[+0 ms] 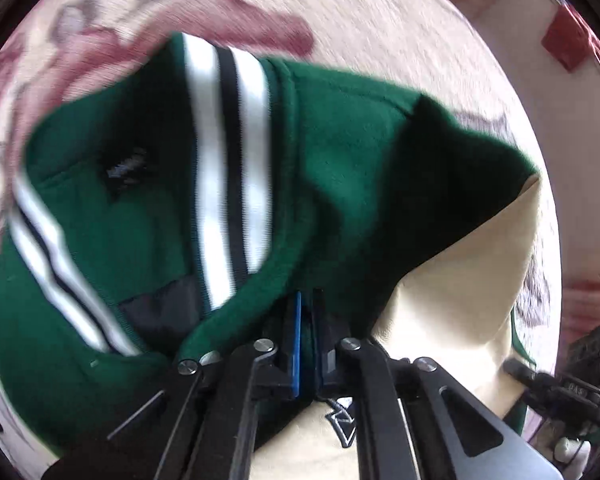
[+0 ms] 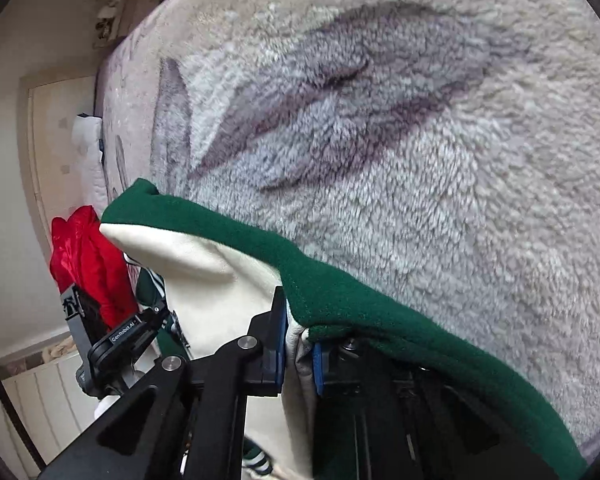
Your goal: Fold large clothes
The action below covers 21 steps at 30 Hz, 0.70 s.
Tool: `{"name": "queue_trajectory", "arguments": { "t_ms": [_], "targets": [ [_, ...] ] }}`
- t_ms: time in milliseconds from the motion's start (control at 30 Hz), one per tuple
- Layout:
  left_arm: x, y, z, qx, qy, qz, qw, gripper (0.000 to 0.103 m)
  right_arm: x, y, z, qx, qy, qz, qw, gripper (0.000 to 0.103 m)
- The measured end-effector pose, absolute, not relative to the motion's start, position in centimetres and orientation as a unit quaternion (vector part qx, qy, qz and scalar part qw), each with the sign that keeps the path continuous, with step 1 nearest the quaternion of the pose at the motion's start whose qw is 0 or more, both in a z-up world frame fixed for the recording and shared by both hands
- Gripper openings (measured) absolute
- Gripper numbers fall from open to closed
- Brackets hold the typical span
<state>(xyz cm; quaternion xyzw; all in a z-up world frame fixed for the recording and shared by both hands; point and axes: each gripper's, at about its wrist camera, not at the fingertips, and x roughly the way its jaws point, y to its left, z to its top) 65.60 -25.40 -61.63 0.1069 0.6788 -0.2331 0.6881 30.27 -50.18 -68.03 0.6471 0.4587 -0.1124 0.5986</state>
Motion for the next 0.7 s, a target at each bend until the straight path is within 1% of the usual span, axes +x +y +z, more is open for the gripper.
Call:
{"name": "queue_trajectory", "arguments": {
  "t_ms": [33, 67, 100, 133, 167, 200, 233, 267, 300, 400, 467, 500, 600, 700],
  "targets": [
    [65.6, -25.0, -61.1, 0.106, 0.677, -0.222, 0.694, 0.006, 30.8, -50.0, -67.7, 0.641, 0.469, -0.107, 0.598, 0.013],
    [65.6, -24.3, -60.5, 0.100, 0.676, -0.215, 0.698, 0.006, 31.4, -49.8, -67.1, 0.622, 0.494, -0.102, 0.599, 0.019],
    [65.4, -23.6, -59.8, 0.090, 0.672, -0.212, 0.704, 0.007, 31.9, -49.2, -66.4, 0.597, 0.521, -0.097, 0.602, 0.022],
    [65.2, -22.2, -59.0, 0.081, 0.665, -0.199, 0.715, 0.009, 32.5, -48.5, -65.5, 0.572, 0.546, -0.090, 0.606, 0.033],
    [65.1, -21.0, -58.4, 0.082, 0.664, -0.185, 0.720, 0.016, 32.8, -47.7, -64.5, 0.548, 0.567, -0.085, 0.609, 0.045],
    [64.6, -19.2, -57.7, 0.077, 0.661, -0.170, 0.727, 0.038, 33.2, -46.7, -63.4, 0.520, 0.588, -0.077, 0.614, 0.050],
    [64.0, -17.2, -56.9, 0.071, 0.657, -0.154, 0.735, 0.071, 33.6, -45.5, -62.4, 0.496, 0.606, -0.066, 0.619, 0.055],
    [63.4, -14.3, -56.0, 0.062, 0.648, -0.126, 0.749, 0.082, 33.9, -44.1, -61.4, 0.476, 0.620, -0.053, 0.621, 0.056],
    [62.1, -12.5, -55.5, 0.058, 0.641, -0.108, 0.758, 0.086, 34.4, -42.5, -60.6, 0.458, 0.633, -0.038, 0.623, 0.056],
    [58.5, -4.3, -53.9, 0.053, 0.631, -0.036, 0.773, 0.086, 35.9, -36.7, -58.7, 0.428, 0.655, 0.019, 0.622, 0.056],
    [55.3, 1.2, -53.6, 0.056, 0.628, 0.023, 0.776, 0.086, 36.9, -31.8, -58.3, 0.411, 0.669, 0.066, 0.616, 0.062],
    [54.0, 2.0, -53.4, 0.058, 0.626, 0.046, 0.776, 0.086, 37.8, -29.2, -58.4, 0.396, 0.677, 0.084, 0.615, 0.063],
    [48.9, 8.9, -54.5, 0.060, 0.638, 0.126, 0.757, 0.086, 39.2, -22.0, -59.8, 0.354, 0.694, 0.116, 0.616, 0.067],
    [43.3, 15.2, -56.7, 0.037, 0.667, 0.183, 0.721, 0.086, 40.4, -15.3, -62.5, 0.329, 0.724, 0.138, 0.590, 0.068]
  ]
}}
